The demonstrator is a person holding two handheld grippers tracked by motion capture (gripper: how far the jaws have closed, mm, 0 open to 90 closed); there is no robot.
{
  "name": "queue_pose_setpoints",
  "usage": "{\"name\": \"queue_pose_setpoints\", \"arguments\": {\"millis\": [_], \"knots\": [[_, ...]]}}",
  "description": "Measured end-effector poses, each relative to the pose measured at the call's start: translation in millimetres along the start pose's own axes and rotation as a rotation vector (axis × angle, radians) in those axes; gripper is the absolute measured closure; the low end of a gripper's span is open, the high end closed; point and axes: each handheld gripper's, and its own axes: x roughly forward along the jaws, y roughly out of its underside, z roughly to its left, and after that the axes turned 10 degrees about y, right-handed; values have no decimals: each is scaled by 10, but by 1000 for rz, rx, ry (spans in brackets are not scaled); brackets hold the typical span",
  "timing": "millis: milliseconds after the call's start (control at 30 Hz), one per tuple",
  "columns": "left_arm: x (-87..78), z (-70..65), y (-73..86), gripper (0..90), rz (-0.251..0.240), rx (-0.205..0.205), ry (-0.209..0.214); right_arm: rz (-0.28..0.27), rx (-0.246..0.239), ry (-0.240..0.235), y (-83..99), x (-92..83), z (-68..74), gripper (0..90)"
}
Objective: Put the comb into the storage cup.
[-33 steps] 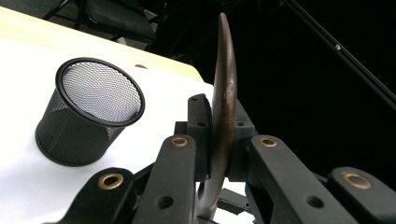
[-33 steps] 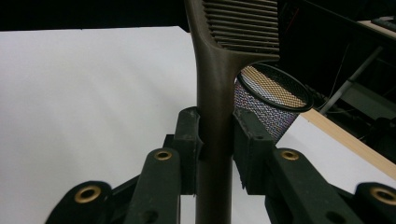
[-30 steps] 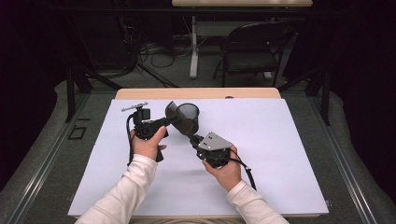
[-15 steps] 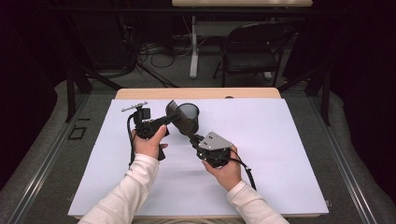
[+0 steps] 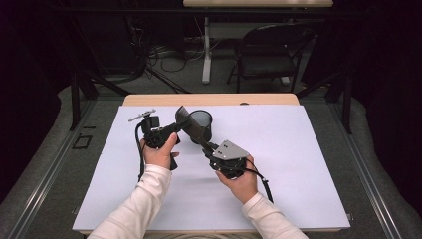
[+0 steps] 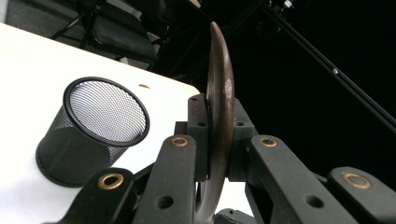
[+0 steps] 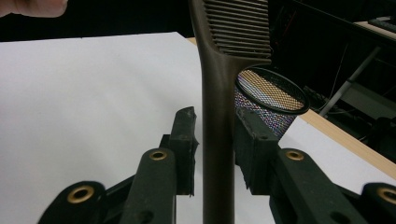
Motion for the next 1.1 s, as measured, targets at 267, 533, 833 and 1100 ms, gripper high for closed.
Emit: {"name": "queue_pose_setpoints", "arguments": {"millis": [267,533,833,1100], "knots": [[-6,3,-10,842,-26,3,0,-3,-2,-6,-3,-4,12,679],[-10,6,-21,842,-48,15,-14,-7,9,3,-6,-9,4,627],[-31,25,-53,842,-70,24,-23,-5,16,11,-7,-14,-18,573],[-46,40,-111,842,-90,47,-32,0,20,14,-2,-10,-25,522]]}}
